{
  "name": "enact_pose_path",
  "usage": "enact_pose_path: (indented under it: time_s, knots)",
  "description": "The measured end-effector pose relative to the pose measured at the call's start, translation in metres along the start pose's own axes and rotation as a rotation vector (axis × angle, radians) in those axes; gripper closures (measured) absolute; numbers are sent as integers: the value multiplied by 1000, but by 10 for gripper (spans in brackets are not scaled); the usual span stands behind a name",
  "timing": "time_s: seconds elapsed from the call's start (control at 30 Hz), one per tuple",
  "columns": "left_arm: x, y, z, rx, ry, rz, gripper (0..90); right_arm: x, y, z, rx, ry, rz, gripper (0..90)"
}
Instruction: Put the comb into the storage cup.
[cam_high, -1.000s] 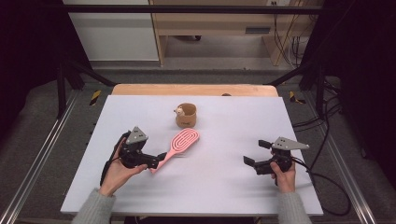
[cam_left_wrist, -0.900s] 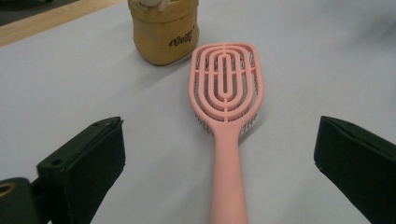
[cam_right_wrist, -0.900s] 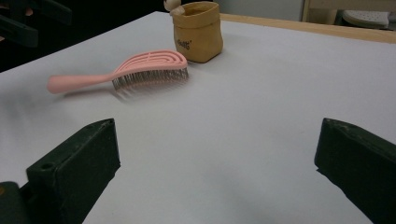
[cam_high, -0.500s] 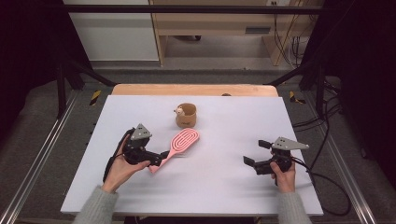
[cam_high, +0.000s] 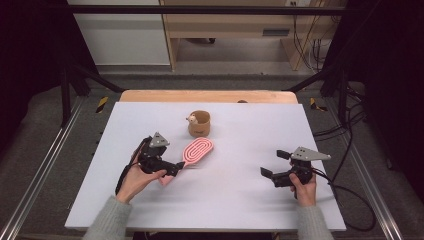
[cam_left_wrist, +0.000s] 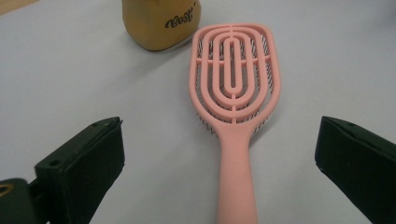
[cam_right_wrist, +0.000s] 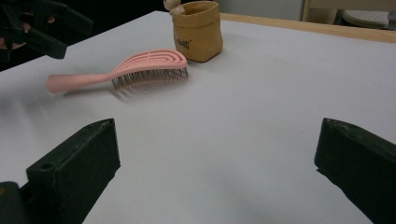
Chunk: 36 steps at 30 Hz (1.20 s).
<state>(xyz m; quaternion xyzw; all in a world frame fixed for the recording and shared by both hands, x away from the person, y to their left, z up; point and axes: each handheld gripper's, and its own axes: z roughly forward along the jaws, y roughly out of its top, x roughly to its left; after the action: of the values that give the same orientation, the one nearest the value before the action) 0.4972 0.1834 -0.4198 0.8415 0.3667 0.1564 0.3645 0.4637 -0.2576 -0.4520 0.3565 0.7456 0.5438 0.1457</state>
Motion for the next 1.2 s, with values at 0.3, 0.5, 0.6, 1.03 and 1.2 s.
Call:
enact_pose_path:
  time_s: [0.3,0.5,0.6,1.03,1.2]
  knots:
    - [-3,0,11,39,7,5,17,0,0,0,0,0,0,3]
    - [-5,-3,17,59,5,4,21,0,0,0,2,1,0,3]
    - [-7,-4,22,77,1,9,22,0,0,0,0,1,0,3]
    - [-12,-9,31,122,9,37,94,0,0,0,-2,1,1,3]
    - [-15,-10,34,141,9,59,171,0,0,0,1,4,1,3]
